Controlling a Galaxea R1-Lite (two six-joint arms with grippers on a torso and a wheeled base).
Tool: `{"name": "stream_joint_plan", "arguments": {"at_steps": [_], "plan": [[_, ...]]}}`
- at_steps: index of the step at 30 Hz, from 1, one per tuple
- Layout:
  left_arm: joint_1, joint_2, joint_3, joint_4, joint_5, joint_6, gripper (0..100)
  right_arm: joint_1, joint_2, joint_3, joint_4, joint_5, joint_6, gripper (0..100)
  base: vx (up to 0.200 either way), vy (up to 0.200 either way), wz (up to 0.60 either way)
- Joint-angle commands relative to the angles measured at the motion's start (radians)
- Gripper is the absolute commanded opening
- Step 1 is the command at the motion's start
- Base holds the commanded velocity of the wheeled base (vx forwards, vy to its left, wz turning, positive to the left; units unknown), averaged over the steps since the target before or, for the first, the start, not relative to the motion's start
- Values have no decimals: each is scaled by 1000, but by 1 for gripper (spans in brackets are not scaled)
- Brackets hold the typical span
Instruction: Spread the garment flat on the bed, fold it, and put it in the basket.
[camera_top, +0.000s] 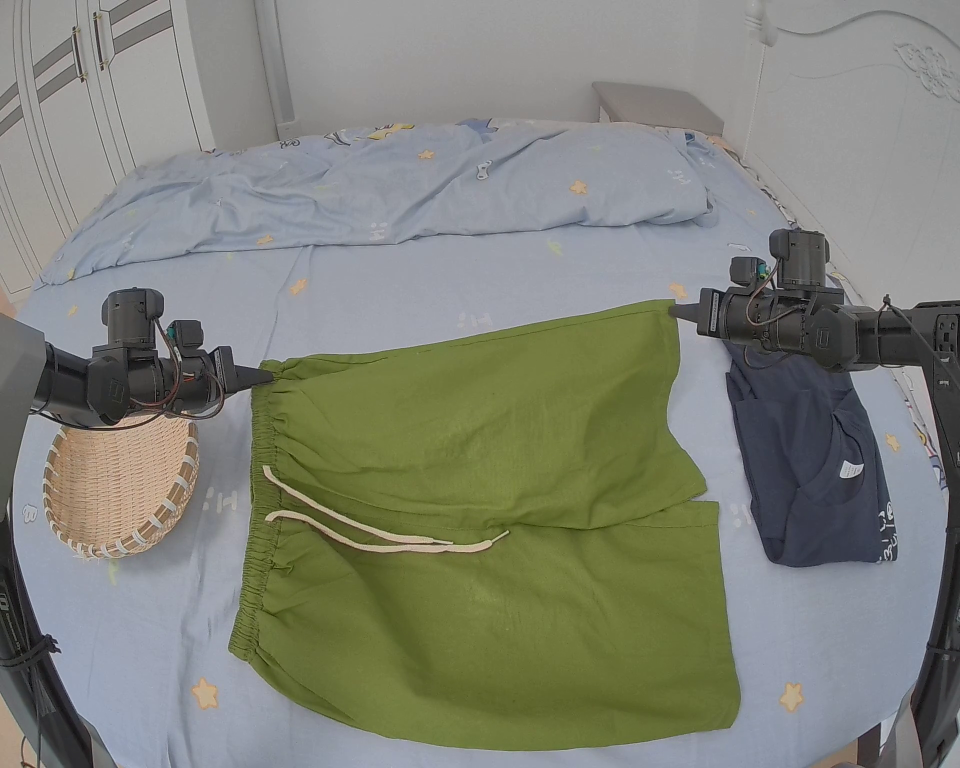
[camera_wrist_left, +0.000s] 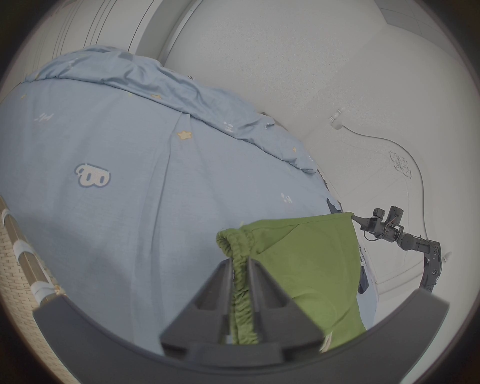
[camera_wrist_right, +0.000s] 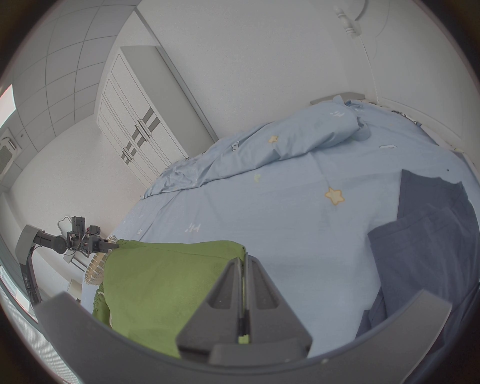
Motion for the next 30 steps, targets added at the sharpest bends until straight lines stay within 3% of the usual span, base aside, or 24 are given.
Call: {"name": "stream_joint_plan", "arguments": {"at_steps": [1,2,15,18,24,27,30], "plan": [[-2,8,-1,0,7,0,100,2,29,-4,1,0,1,0,0,0,0],[-2,8,-1,0,7,0,100,2,29,-4,1,0,1,100,0,0,0],[-13,-38,31,0,10,1,100,-1,25,9,7,-5,6,100,0,0,0],[-19,-129,89,-2,9,-2,100,-11,-72,115,61,-9,26,100,0,0,0],[-28,-201,141,1,6,-11,100,-11,-199,443,33,8,26,100,0,0,0],[-36,-255,184,-6,-1,-57,100,-11,-241,631,-59,67,26,100,0,0,0],[-38,-275,206,-6,-2,-65,100,-10,-244,747,-151,75,27,100,0,0,0]]}}
